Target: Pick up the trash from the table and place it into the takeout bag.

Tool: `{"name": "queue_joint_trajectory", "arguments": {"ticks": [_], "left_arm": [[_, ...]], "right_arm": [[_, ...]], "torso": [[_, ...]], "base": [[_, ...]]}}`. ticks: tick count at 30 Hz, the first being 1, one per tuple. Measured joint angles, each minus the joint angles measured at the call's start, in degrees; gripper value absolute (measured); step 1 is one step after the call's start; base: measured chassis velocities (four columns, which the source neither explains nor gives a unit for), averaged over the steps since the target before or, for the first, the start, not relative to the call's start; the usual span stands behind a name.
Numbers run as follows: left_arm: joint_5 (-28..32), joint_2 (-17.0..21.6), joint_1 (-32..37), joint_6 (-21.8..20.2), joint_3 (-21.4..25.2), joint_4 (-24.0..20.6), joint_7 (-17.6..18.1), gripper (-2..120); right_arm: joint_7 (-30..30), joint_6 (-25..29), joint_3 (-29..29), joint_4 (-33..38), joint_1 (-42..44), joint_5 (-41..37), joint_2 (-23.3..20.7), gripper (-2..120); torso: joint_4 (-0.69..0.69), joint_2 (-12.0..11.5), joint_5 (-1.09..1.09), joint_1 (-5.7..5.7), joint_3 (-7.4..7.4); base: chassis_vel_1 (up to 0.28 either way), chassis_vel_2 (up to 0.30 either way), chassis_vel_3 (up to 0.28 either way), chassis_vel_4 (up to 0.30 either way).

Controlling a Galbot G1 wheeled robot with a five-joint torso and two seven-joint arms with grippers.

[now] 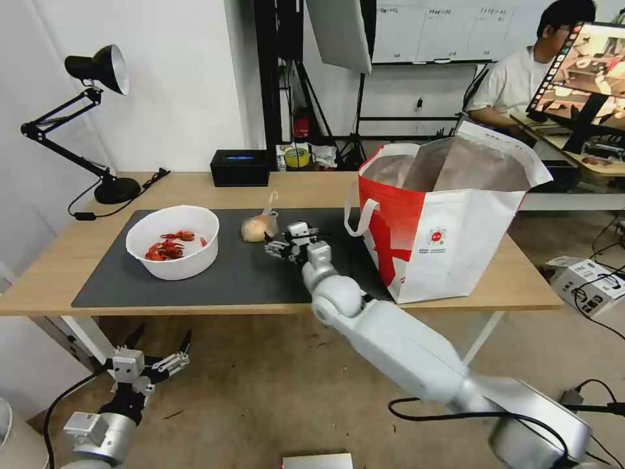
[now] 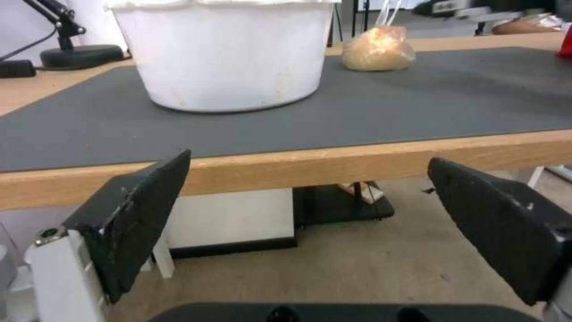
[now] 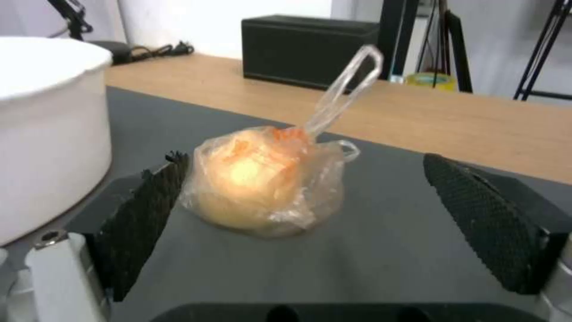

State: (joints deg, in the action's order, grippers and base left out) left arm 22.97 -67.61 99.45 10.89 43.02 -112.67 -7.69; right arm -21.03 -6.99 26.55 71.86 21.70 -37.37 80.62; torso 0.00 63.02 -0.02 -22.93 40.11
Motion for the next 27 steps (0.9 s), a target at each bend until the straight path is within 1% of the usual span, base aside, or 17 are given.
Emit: {"name": "queue_joint_trajectory", "arguments": {"ticks": [1,3,5,6,8,9,10,12,13,15,18,23,27], "left_arm": [[0.00,0.00,0.00,0.00,0.00,0.00,0.00,100],[0.45,0.44,-0.18,0.17,0.00,0.32,0.00,100],[0.60,0.57,-0.19,0.20,0.03,0.37,0.00,100],[0.83,0.82,-0.10,0.30,0.22,0.46,0.00,100],[1.04,1.10,0.16,0.63,0.58,0.49,-0.02,100],[1.04,1.10,0.16,0.63,0.58,0.49,-0.02,100],[1.10,1.15,0.27,0.75,0.69,0.49,-0.02,100],[1.17,1.18,0.32,0.83,0.76,0.48,-0.02,100],[1.17,1.18,0.32,0.83,0.76,0.48,-0.02,100],[1.19,1.15,0.30,0.86,0.76,0.41,-0.03,100],[1.14,1.10,0.39,0.98,0.82,0.41,-0.03,100],[1.10,1.14,0.77,1.35,0.95,0.44,-0.09,100],[1.04,1.14,0.69,1.38,0.79,0.39,-0.12,100]], "right_arm": [[0.00,0.00,0.00,0.00,0.00,0.00,0.00,100],[0.12,-0.24,0.13,-3.31,-1.58,-0.24,2.38,100],[0.17,-0.25,0.21,-4.25,-2.10,-0.25,2.88,100],[0.33,-0.33,0.31,-5.82,-2.90,-0.28,3.87,100],[0.98,-0.68,0.46,-8.77,-4.47,-0.31,5.86,100],[0.98,-0.68,0.46,-8.77,-4.47,-0.31,5.86,100],[1.49,-1.13,0.48,-10.41,-5.34,-0.38,6.73,100],[2.71,-1.77,0.52,-13.36,-6.90,-0.88,8.33,100],[2.71,-1.77,0.52,-13.36,-6.90,-0.88,8.33,100],[3.56,-2.03,0.56,-16.31,-8.38,-0.98,9.50,100],[4.84,-2.02,1.17,-17.92,-9.21,-0.98,9.64,100],[7.20,-2.21,2.78,-19.50,-10.33,-1.47,9.64,100],[8.39,-3.39,3.72,-20.52,-10.74,-2.07,9.65,100]], "torso": [[0.00,0.00,0.00,0.00,0.00],[0.02,0.00,0.01,0.00,0.00],[0.01,0.00,0.00,0.00,0.00],[-0.02,0.00,0.00,0.00,0.00],[-0.01,0.00,0.01,0.00,0.00],[-0.01,0.00,0.01,0.00,0.00],[0.01,0.00,0.00,0.00,-0.01],[0.00,0.00,0.01,0.00,-0.01],[0.00,0.00,0.01,0.00,-0.01],[0.01,0.00,0.01,0.00,-0.01],[-0.01,0.00,0.00,0.00,-0.01],[-0.01,0.01,0.01,0.01,-0.01],[0.00,0.00,0.01,0.01,-0.01]], "base": [[0.000,0.000,0.000,0.000],[0.000,0.000,0.000,0.000],[0.000,0.000,0.000,0.000],[0.000,0.000,0.000,0.000],[0.000,0.000,0.000,0.000],[0.000,0.000,0.000,0.000],[0.000,0.000,0.000,0.000],[0.000,0.000,0.000,0.000],[0.000,0.000,0.000,0.000],[0.000,0.000,0.000,0.000],[0.000,0.000,0.000,0.000],[0.000,0.000,0.000,0.000],[0.000,0.000,0.000,0.000]]}}
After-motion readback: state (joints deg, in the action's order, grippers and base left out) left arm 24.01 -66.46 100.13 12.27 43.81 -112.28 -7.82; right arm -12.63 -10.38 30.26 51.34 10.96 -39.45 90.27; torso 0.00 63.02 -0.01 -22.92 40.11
